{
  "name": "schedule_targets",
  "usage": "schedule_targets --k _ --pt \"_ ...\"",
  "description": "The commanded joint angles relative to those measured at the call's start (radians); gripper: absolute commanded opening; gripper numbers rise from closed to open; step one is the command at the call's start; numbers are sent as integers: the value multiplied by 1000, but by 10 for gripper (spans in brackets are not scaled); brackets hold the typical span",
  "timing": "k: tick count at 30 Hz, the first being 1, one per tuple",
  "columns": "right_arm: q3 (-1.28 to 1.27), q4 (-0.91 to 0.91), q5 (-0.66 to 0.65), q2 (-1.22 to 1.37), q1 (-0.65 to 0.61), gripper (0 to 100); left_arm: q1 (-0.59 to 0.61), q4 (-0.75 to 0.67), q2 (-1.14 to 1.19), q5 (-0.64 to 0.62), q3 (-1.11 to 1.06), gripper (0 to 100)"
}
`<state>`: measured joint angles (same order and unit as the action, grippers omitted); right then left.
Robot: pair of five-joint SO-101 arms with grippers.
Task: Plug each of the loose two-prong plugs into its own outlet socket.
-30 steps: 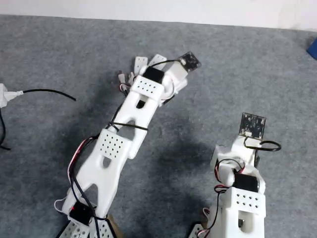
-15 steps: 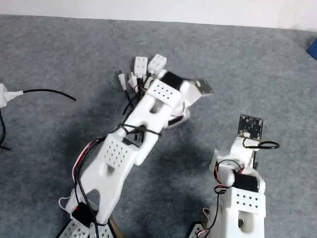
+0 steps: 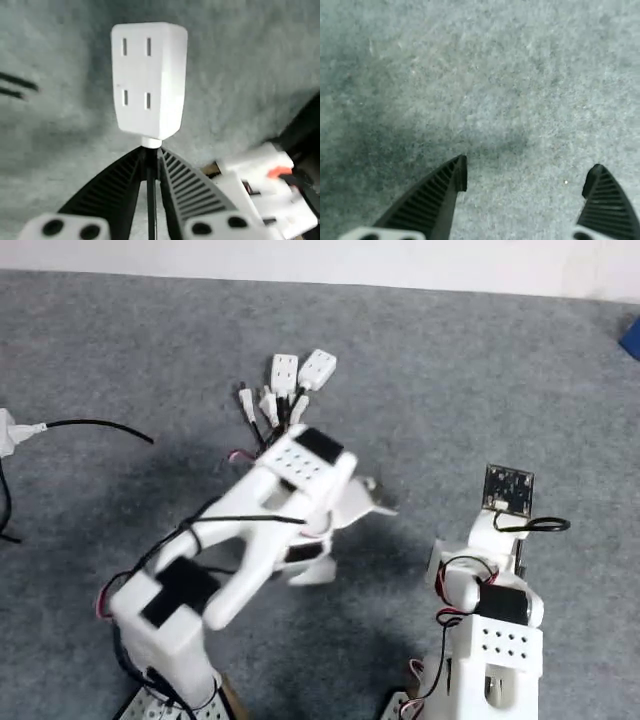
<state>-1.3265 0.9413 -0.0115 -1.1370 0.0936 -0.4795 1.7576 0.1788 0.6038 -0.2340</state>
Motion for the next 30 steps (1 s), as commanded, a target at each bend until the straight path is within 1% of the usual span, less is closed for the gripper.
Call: schedule_targets --k 1,2,5,6,9,10,11,17,19,21,25,30 --pt "50 4 -12 -10 -7 358 50 -55 -50 21 -93 5" --pt "50 4 -12 -10 -7 358 56 -60 -38 23 -113 5" --pt "50 5 -12 -10 -7 358 67 -61 7 81 -153 18" --pt "50 5 -12 -10 -7 358 74 -61 18 84 -159 50" --pt "50 5 -12 -10 -7 358 102 -68 25 71 -130 188" --pt "50 5 -12 -10 -7 358 114 -69 18 71 -108 224" --pt "50 5 -12 -10 -7 358 120 -69 8 72 -88 238" --pt "50 5 -12 -10 -7 358 99 -72 -130 84 -30 207" --pt "50 5 -12 -10 -7 358 104 -106 -185 77 -25 207" --pt "50 4 -12 -10 -7 358 125 -169 -220 75 -25 207" --pt "50 4 -12 -10 -7 358 188 -298 -199 41 -39 207" --pt "50 4 -12 -10 -7 358 251 -394 -59 43 -16 206"
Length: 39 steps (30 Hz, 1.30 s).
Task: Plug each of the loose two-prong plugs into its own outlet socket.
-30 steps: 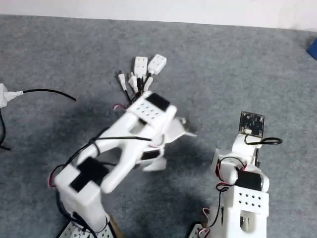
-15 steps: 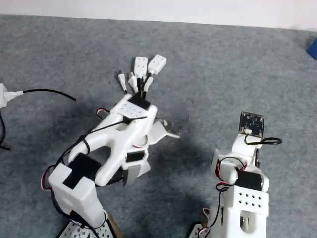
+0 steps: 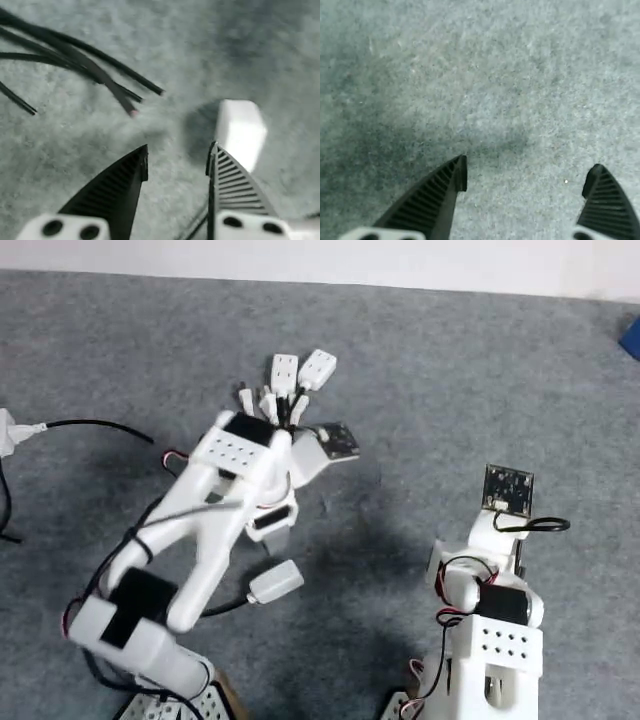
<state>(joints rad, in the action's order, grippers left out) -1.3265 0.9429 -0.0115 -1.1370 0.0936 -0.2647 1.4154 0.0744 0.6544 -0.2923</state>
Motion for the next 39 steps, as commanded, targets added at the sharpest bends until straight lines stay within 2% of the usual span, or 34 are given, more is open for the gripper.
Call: schedule_targets --k 1,6,13,24,34,39 --pt "50 2 -12 -10 -7 358 44 -61 74 -8 53 205" --pt "50 2 -12 -10 -7 358 19 -41 104 -8 51 204" --pt "50 2 -12 -10 -45 358 -107 68 -82 -15 -82 204" --pt "48 2 -12 -10 -44 358 -153 68 -272 -15 -381 204" --pt "45 2 -12 -10 -44 358 -219 63 -400 -17 -467 207" --pt "45 2 -12 -10 -45 358 -219 -40 -400 -17 -467 207"
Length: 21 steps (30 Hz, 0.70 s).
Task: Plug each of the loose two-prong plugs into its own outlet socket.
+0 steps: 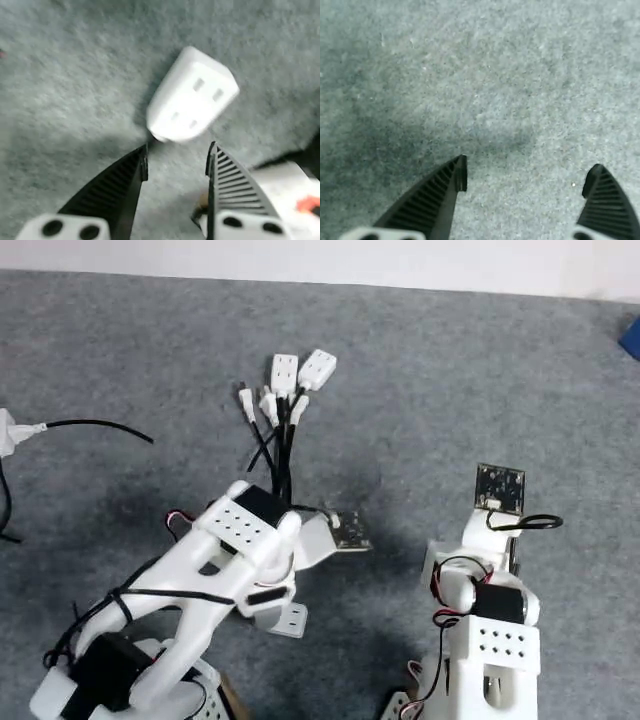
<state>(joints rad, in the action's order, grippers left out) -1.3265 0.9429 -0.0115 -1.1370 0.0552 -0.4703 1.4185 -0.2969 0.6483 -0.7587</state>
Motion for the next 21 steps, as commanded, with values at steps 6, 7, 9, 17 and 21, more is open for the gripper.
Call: schedule_targets --k 6,7,9,17,21 --pt "44 2 -12 -10 -7 358 -51 -103 47 -9 -2 208" --pt "44 2 -12 -10 -7 358 -64 -110 81 -11 -2 208" --pt "44 2 -12 -10 -7 358 -84 -121 142 -11 -2 208" --pt "42 2 -12 -10 -7 358 -165 -167 251 -51 -2 208" --pt "42 2 -12 -10 -7 358 -183 -160 228 -55 -2 208"
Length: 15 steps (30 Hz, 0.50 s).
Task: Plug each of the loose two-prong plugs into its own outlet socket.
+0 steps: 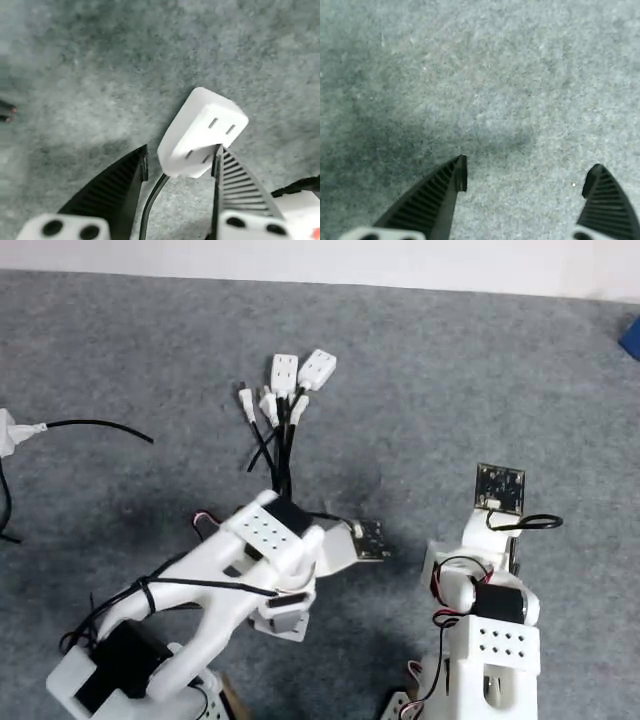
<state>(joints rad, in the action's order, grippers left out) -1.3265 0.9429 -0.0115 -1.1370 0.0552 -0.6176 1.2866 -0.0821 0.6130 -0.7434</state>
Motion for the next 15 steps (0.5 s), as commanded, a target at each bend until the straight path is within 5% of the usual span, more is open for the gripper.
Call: schedule_targets --k 1,15 --pt "42 2 -12 -10 -7 358 -35 -12 1 -31 -16 215" --pt "42 2 -12 -10 -8 358 -27 46 -88 -44 -8 264"
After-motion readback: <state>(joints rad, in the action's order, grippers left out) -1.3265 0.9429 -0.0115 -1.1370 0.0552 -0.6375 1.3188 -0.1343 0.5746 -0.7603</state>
